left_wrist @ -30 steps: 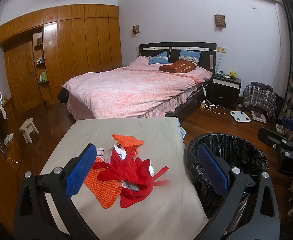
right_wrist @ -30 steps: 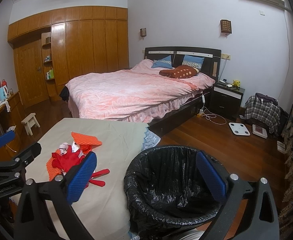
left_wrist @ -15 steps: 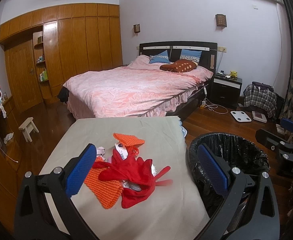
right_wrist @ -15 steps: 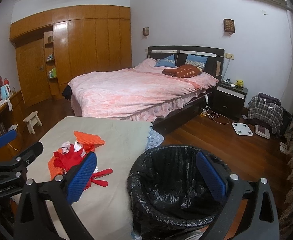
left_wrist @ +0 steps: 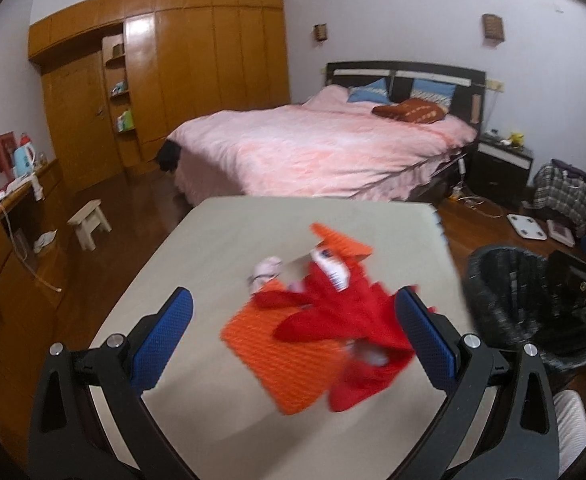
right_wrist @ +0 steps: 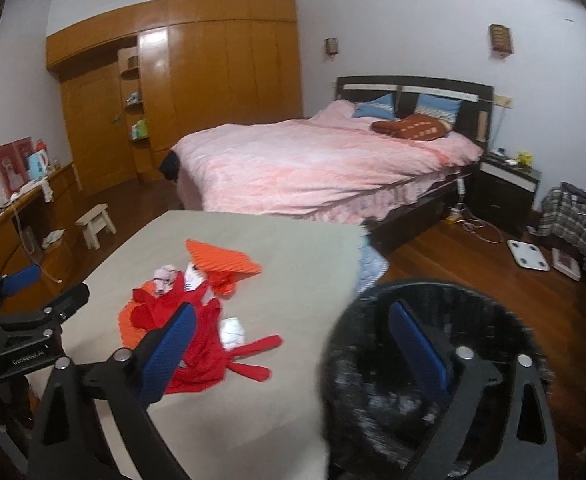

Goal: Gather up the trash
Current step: 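Grasp the orange mesh pad with the left tool while the right tool grasps the red glove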

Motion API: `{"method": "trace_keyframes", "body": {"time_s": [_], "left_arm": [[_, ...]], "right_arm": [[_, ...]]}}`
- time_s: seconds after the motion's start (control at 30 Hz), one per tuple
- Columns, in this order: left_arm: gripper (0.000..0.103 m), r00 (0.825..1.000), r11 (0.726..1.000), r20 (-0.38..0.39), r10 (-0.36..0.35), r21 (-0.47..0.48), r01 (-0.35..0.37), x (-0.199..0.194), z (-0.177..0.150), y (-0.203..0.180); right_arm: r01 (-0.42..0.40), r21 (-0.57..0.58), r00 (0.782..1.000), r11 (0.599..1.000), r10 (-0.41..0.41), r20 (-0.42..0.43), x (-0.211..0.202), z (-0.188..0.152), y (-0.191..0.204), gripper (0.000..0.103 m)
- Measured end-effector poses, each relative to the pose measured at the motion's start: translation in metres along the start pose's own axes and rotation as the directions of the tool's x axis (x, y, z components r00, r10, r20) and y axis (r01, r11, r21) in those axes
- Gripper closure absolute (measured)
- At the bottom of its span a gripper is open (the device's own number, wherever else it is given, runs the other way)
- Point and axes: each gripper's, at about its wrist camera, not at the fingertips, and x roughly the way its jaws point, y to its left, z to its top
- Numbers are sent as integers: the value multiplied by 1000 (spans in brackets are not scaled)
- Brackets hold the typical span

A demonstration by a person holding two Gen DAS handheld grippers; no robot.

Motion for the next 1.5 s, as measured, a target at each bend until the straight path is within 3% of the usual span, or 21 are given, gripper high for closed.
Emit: {"method": "trace_keyframes", "body": {"time_s": [0.27,0.53,0.63,0.7,0.77,1.13,1.2,1.33,1.43,1.5], "left_arm": [[5,998,999,-60,32,-19,-33,37,-15,28],[8,995,999,-91,34,-30,-37,57,-27,39],[10,994,999,-103,24,-25,-27,64,-31,38],[13,994,1000,-113,9,-23,-12,67,-34,35],[18,992,1000,-125,-11,-22,8,70,-37,31],[18,976,994,-192,-106,17,111,98,-54,-5],[24,972,992,-204,-115,22,122,103,-59,-11],[68,952,980,-233,-199,-34,197,108,-67,-9],[94,951,980,-236,-199,-31,198,105,-68,-9],[100,952,980,-233,-199,-38,196,103,-68,-7]], "right_arm": [[-101,-61,988,993,92,-126,69,-24,44,28],[-157,-110,968,981,131,-216,106,-46,70,44],[-178,-110,959,978,148,-243,113,-51,74,59],[-202,-112,952,973,169,-254,115,-53,76,78],[-221,-123,949,968,184,-256,113,-52,77,84],[-216,-94,950,972,187,-249,109,-44,62,86],[-217,-88,950,972,190,-247,107,-43,61,86],[-220,-95,952,971,193,-239,105,-39,60,86],[-227,-95,953,969,201,-228,101,-36,60,86],[-231,-95,953,968,205,-222,98,-35,62,86]]}}
